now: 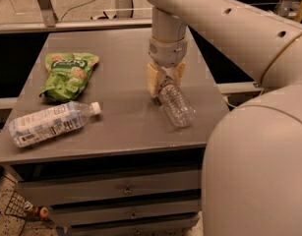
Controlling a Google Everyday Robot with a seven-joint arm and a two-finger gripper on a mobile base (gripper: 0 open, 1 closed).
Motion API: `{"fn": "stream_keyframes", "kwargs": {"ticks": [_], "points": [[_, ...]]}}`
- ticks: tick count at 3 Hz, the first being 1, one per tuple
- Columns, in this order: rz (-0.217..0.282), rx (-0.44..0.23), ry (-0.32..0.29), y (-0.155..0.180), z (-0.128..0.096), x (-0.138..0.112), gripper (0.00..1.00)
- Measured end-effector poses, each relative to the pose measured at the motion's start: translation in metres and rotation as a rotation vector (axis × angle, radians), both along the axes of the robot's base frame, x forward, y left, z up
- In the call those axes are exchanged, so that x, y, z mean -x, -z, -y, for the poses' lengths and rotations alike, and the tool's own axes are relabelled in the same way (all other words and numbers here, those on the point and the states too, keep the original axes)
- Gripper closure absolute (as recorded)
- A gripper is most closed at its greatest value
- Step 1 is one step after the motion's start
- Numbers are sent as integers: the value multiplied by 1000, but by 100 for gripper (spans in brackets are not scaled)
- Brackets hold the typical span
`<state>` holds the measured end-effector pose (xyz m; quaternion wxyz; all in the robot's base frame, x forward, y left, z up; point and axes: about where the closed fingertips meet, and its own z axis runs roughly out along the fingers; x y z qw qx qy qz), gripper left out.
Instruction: Place water bottle upright
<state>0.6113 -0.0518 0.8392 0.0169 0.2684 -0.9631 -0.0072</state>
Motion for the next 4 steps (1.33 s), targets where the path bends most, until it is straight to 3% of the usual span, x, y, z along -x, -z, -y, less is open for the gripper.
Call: {"fn": "stream_keyframes", "kwargs": {"ticks": [1,2,3,4], "points": [[9,-21,-11,-4,1,1,71],[45,-108,-32,-17,4,6,95],[102,-223,-62,-37,9,10,100],[202,-400,-114,-64,15,11,100]]}}
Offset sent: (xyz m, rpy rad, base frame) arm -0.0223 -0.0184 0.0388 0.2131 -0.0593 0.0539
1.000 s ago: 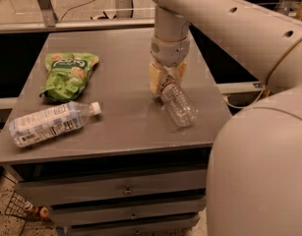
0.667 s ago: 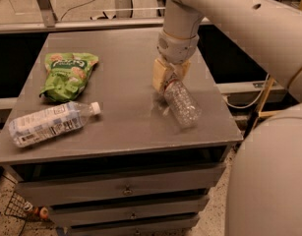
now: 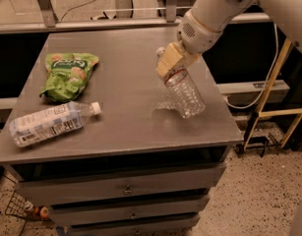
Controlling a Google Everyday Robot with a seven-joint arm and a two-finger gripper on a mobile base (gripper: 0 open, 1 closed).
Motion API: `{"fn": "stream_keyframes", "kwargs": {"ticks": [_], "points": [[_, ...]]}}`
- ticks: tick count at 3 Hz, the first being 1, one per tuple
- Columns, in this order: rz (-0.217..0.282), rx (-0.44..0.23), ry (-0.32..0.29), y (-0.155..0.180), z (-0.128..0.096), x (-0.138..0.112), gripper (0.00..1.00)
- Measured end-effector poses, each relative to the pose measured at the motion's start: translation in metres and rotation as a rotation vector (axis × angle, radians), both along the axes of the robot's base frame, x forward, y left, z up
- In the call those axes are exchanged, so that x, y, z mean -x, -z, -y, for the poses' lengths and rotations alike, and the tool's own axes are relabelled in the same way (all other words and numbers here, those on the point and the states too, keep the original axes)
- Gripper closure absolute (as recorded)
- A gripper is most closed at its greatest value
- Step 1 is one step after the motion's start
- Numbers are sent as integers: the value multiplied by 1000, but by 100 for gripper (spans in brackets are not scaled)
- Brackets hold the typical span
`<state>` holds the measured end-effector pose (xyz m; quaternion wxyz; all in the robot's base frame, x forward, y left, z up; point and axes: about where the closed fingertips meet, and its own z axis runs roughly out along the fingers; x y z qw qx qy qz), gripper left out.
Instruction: Place water bottle upright
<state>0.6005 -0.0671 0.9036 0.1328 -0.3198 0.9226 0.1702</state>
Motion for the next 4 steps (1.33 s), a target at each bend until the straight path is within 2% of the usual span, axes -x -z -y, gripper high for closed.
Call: {"fn": "stream_keyframes", "kwargs": {"ticks": [1,2,4], "points": [[125,-171,-62,-34,1,-5,100],[151,-198,-98,-39,0,-2,100],[156,-210,-106,-39,-4,-3,100]]}}
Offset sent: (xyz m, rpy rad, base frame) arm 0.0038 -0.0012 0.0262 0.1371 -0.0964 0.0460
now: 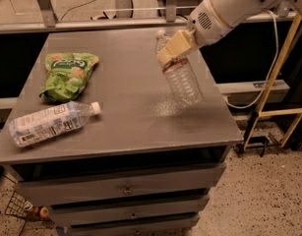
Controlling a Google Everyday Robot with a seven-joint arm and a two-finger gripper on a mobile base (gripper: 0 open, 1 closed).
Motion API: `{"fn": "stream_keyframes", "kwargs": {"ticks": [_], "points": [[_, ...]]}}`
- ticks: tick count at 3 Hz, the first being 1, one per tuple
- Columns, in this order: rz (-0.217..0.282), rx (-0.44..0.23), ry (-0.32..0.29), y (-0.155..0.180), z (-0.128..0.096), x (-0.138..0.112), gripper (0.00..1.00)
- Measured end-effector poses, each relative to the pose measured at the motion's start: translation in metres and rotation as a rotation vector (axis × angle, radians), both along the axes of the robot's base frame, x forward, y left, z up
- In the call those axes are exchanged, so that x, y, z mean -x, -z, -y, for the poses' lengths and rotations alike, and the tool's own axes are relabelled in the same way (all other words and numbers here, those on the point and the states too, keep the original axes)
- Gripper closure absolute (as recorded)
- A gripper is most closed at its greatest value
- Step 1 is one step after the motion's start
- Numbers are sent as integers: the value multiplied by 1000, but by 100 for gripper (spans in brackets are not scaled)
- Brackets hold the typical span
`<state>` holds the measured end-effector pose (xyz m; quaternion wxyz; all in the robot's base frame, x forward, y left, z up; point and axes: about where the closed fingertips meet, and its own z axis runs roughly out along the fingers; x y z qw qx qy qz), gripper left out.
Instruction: Place water bottle upright
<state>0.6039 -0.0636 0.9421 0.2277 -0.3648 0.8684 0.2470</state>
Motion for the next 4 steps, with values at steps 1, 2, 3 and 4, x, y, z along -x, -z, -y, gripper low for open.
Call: {"fn": "stream_keyframes", "kwargs": {"ticks": [1,2,3,4], "points": [[84,-50,-54,-9,-6,-4,100],[236,-132,-167,-29,-19,-9,100],[321,-172,-226,-39,-25,-9,100],[407,-216,-282,-36,-33,-13,100]]}}
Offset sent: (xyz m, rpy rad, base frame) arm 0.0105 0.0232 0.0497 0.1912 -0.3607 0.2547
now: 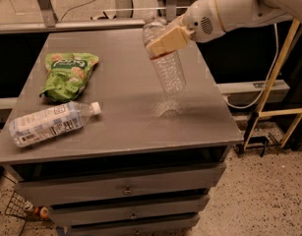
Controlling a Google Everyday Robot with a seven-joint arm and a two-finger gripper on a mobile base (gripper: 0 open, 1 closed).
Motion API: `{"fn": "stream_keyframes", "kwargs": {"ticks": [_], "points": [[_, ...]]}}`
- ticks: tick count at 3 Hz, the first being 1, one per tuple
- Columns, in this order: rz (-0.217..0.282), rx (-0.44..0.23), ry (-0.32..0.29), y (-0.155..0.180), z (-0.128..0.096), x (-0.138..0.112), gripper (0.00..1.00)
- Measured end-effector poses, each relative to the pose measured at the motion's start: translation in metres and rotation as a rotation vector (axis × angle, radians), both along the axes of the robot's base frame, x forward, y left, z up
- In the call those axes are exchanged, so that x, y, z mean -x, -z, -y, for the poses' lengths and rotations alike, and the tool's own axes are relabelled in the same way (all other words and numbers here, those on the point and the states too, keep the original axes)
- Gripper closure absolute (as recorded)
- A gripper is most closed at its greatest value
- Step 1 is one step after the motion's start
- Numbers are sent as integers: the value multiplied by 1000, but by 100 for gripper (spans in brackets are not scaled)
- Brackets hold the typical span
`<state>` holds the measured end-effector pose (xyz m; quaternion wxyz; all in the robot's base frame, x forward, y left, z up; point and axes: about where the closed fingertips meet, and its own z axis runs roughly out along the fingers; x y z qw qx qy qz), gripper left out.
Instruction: Place water bottle upright
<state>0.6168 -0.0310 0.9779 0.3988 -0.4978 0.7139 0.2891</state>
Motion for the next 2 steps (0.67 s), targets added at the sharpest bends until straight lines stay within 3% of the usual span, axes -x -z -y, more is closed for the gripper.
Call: {"fn": "stream_keyframes", "kwargs": {"ticks": [2], "points": [[23,-11,-12,-1,-2,1,100]]}}
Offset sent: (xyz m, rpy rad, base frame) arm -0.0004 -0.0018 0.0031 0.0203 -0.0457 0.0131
